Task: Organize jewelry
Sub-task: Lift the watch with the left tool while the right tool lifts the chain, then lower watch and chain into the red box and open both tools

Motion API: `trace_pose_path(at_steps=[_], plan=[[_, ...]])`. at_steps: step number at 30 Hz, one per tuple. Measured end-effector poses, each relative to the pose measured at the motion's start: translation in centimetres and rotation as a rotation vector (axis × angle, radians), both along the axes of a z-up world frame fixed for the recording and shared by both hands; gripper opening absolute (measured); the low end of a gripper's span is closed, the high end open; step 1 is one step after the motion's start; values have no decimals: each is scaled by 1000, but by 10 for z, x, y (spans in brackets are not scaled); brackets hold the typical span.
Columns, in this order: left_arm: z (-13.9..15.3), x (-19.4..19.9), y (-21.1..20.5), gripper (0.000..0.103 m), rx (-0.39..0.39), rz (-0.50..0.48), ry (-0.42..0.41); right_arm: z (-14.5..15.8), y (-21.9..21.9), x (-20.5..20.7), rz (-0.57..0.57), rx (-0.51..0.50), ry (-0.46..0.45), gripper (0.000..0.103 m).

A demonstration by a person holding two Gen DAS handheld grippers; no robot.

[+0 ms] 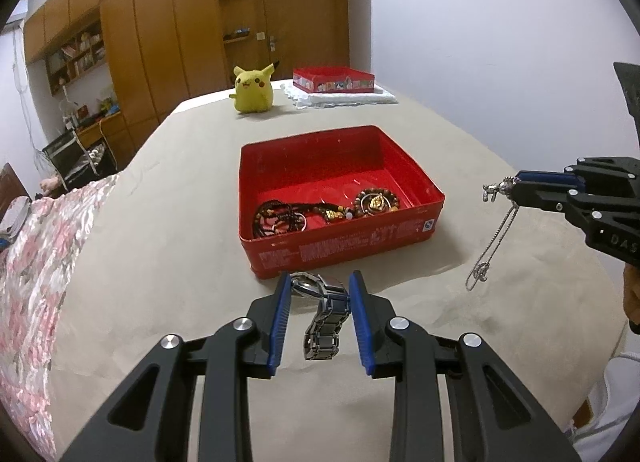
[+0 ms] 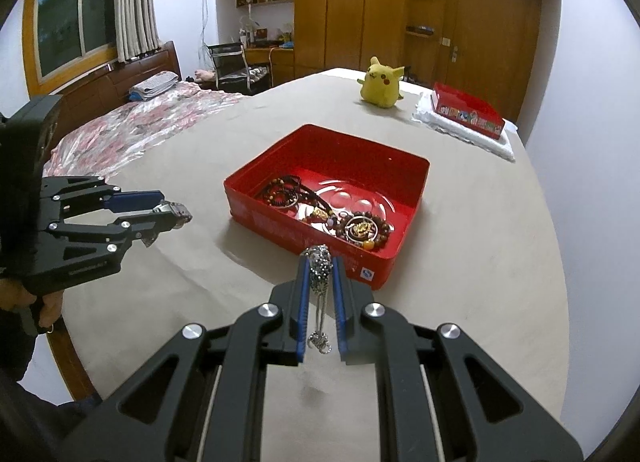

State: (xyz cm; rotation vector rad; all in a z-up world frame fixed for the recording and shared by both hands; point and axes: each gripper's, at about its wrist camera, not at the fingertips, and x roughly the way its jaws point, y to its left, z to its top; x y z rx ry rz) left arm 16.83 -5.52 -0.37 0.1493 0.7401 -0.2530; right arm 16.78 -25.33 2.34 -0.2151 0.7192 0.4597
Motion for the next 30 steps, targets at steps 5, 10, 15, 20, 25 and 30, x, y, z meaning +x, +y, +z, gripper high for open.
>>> trace_pose_path(at_steps=[5, 10, 15, 20, 25, 30], plan=[[13, 1, 0, 29, 23, -4, -32, 14, 2, 2, 11, -5, -19, 9], [27, 6, -1, 29, 40, -10, -65, 28, 4, 9, 19, -9, -35, 9], [37, 15, 1, 29, 34, -15, -79, 43, 8, 22, 26, -9, -49, 9], [46, 27, 3, 29, 33, -18, -90, 58, 12, 34, 36, -4, -66, 9], [55, 40, 6, 29, 23, -22, -93, 78, 16, 48, 47, 2, -86, 9], [64, 60, 9, 30, 22, -26, -93, 92, 22, 62, 58, -7, -98, 9]])
